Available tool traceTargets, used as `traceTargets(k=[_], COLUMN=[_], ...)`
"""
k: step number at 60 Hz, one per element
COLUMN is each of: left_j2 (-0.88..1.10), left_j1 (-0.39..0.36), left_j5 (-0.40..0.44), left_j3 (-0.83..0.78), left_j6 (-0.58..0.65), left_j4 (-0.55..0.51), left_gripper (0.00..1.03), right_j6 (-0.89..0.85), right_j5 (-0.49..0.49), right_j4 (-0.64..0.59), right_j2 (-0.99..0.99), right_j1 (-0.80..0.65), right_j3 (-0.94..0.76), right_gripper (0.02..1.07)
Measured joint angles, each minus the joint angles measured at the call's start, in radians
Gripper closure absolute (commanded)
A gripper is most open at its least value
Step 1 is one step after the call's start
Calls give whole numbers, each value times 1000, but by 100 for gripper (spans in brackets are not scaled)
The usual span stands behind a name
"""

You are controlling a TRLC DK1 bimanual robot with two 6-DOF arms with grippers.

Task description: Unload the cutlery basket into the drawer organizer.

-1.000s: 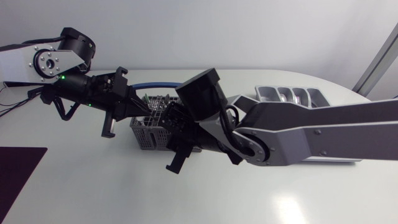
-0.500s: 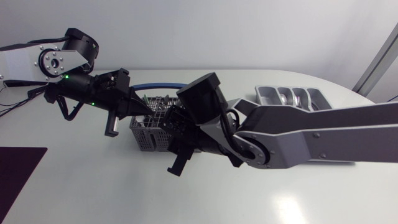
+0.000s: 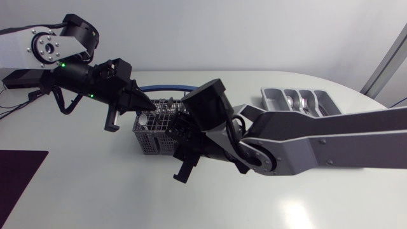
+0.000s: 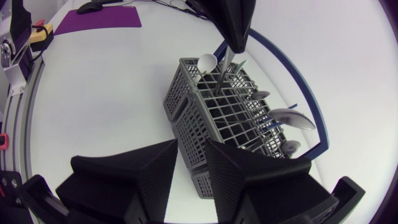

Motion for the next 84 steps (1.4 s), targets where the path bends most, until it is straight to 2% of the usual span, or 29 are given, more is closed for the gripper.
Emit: traceTargets(k=[41,64,74,84], left_j2=[-64,-87,-89,-119], left_j1=[-11,-36,-48,-50], left_j5=[-4,-16,-27,-38], left_j3=[101,106,93,2], left_j6=[-39,-58,-107,-188], left_j4=[-136,-142,-98,49], left_gripper=[100,100,100,100], right_j6=[0,0,0,0], right_j5=[0,5,12,12], right_j4=[0,23,29,30], right_j2=[-24,-26,-26,-27], right_j1=[5,4,4,3], right_j3=[-22,-29,-29,-32], right_gripper=[70,70,70,70])
